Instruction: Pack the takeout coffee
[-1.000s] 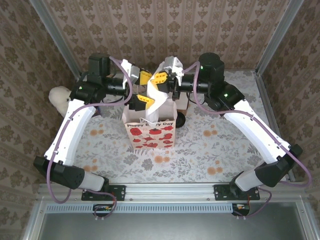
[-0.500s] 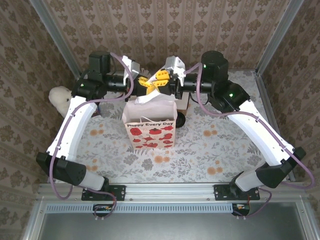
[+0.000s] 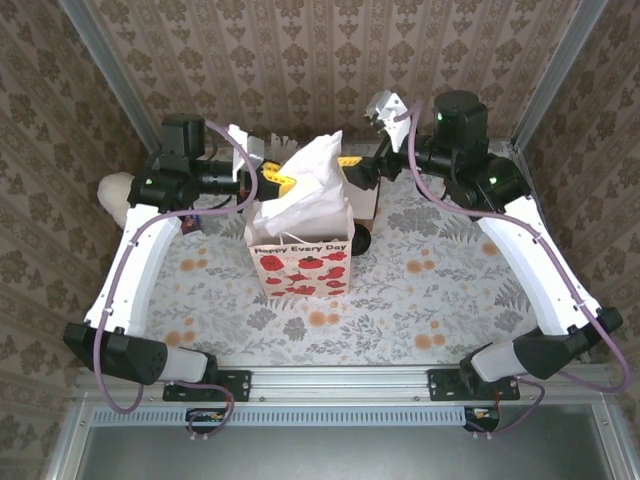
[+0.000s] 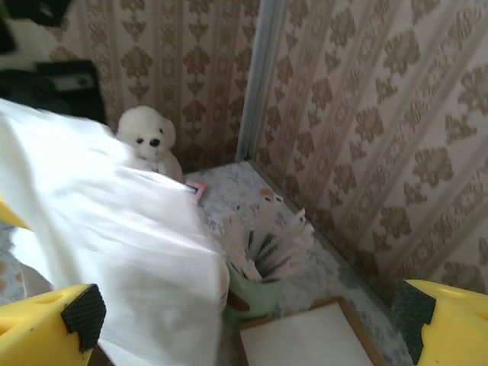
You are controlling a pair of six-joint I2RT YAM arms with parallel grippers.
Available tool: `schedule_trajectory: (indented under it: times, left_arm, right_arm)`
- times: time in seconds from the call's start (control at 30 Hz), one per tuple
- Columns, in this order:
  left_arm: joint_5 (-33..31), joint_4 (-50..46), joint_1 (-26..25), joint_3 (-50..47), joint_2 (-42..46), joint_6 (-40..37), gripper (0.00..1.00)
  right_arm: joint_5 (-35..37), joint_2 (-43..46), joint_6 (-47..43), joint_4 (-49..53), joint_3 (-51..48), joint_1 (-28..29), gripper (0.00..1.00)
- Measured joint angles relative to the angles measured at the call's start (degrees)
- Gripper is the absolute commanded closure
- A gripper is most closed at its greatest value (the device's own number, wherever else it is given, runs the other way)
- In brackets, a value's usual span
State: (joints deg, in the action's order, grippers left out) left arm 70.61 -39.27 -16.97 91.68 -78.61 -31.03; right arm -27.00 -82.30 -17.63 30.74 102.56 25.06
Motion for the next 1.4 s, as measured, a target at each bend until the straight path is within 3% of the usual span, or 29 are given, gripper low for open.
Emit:
schedule_trajectory:
  times: [0.2,0.33,0.53,0.63,0.8,0.97,1.07,1.2,1.3,1.4]
  left_arm:
    - [1.4,-0.6,0.1,-0.1,0.1,-1.0,1.0]
    - [2.5,-0.7,0.1,-0.1,0.1,-1.2,1.0]
    - [3.2,-0.6,0.1,-0.5,0.1,-1.2,1.0]
    - [3.2,-0.2,0.1,-1.0,0.1,-1.1,1.0]
    - [3.3,1.2,0.1,-1.9,0.1,-0.5,1.0]
    - [3.2,2.1,0.2,-2.1,0.1,-0.3,0.98]
    - [3.1,2.8,0.2,-3.2,0.4,0.0,0.9]
    - [2.3,4.0,0.3,-5.7,1.6,1.3,0.71]
    - [-1.2,7.4,0.7,-9.0,4.5,4.5,0.47]
    - [-5.5,11.7,1.0,-13.2,8.8,8.6,0.42]
  right_arm:
    - [-12.7,-4.0,-2.4,6.5,1.5,1.4,0.0]
    - [-16.7,-5.7,-4.3,8.4,2.3,4.0,0.05]
    - [-18.4,-6.7,-5.5,8.7,5.6,7.4,0.32]
    - [-17.7,-6.7,-5.6,8.4,6.8,9.1,0.51]
    - [-13.7,-6.9,-6.0,8.1,7.0,11.8,0.8]
    - [-8.7,-7.2,-5.0,6.1,6.6,12.7,1.0]
    - [-5.5,-7.2,-4.1,3.8,5.5,12.7,1.0]
    - [-3.5,-7.1,-2.7,3.0,4.3,12.7,1.0]
    - [-3.1,-6.7,-1.1,3.0,3.4,12.7,1.0]
    - [-3.2,-5.9,0.5,3.0,1.7,12.7,1.0]
